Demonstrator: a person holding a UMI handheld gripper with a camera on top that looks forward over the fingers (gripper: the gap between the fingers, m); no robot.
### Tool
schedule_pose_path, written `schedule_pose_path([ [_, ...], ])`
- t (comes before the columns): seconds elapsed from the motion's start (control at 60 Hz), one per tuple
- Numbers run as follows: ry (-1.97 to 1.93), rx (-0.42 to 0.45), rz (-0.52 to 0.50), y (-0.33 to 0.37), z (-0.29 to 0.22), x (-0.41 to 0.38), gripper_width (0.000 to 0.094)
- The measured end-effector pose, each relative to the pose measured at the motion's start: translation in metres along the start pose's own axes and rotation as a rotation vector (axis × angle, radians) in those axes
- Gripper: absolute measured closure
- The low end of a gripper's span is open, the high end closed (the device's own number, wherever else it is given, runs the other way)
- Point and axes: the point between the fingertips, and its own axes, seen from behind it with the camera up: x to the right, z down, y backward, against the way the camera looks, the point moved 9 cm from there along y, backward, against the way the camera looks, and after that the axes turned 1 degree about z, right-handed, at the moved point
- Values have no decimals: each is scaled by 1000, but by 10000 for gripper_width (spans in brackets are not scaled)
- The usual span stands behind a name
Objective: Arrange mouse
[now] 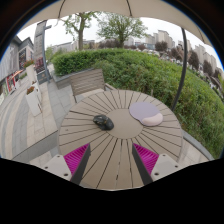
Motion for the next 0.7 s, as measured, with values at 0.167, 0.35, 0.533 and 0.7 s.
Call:
schedule_pose_path([
  [0.167,12,32,25,-61,-1,-27,80],
  [0.35,14,88,44,-129,-8,-42,80],
  [0.533,-8,74,96,-192,-9,-40,81],
  [0.7,-18,52,99,-237,-10,-36,78],
])
